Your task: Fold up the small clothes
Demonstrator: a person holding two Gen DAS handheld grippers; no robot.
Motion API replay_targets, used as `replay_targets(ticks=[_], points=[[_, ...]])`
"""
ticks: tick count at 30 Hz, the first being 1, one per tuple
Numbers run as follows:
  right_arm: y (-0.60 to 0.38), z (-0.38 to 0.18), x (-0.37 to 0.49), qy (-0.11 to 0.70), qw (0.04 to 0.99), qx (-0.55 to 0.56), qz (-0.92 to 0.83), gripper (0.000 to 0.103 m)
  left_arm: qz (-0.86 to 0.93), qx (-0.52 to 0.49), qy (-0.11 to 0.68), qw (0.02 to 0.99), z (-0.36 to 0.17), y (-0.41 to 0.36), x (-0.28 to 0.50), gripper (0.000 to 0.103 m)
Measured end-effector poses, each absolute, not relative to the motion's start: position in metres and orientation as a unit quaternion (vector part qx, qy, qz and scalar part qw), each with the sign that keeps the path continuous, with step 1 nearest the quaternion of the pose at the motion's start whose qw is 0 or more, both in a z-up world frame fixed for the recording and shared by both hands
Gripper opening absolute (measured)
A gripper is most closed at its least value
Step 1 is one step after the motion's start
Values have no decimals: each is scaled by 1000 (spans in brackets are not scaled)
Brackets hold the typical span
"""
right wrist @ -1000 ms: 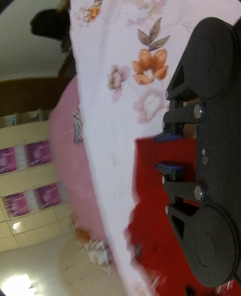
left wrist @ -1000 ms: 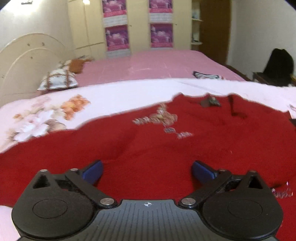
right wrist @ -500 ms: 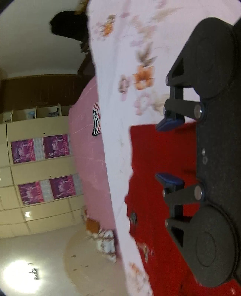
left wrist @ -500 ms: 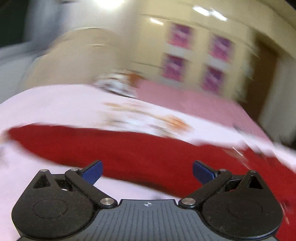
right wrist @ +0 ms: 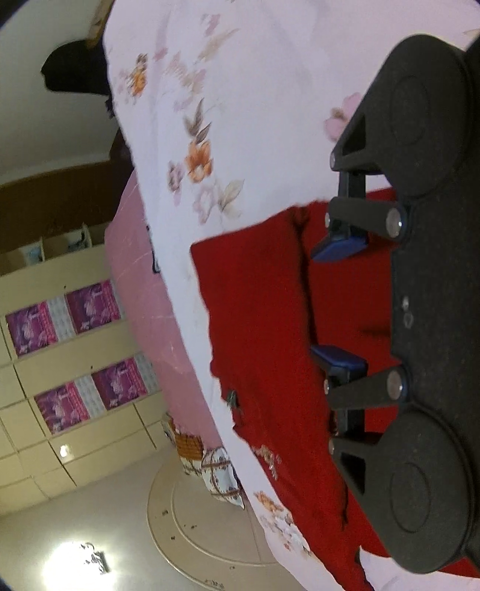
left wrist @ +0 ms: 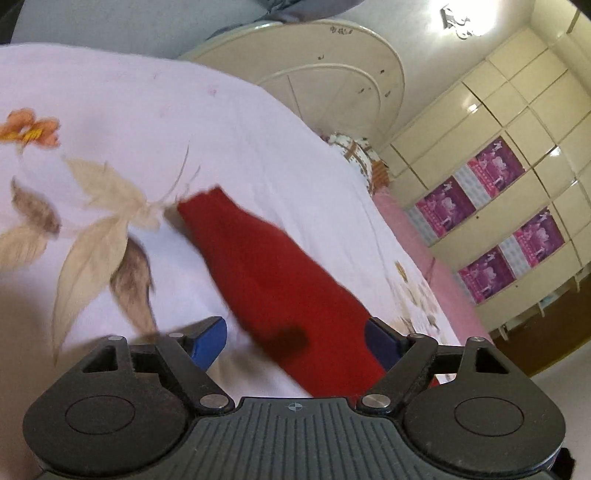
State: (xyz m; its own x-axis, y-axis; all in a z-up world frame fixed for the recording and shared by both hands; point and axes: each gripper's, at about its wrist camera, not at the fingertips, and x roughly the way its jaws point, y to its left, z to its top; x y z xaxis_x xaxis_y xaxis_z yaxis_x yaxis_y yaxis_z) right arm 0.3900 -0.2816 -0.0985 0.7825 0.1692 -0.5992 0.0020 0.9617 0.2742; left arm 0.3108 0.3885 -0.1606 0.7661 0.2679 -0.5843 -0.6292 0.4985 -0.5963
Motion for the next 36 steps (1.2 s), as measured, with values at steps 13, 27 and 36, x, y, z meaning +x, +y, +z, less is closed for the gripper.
replay_targets(ticks=[13,27,36], points=[[-293,-100,399,335,932,135,28,50,276,-217,259,900,-111,317,380,8],[-337,-87,384,300,925,235,-11,53,-101,7,362,927,-113,-126,498,9],[-328,-113,412,324,879,341,78,60,-49,-1,301,952,-82,-42,424,69]])
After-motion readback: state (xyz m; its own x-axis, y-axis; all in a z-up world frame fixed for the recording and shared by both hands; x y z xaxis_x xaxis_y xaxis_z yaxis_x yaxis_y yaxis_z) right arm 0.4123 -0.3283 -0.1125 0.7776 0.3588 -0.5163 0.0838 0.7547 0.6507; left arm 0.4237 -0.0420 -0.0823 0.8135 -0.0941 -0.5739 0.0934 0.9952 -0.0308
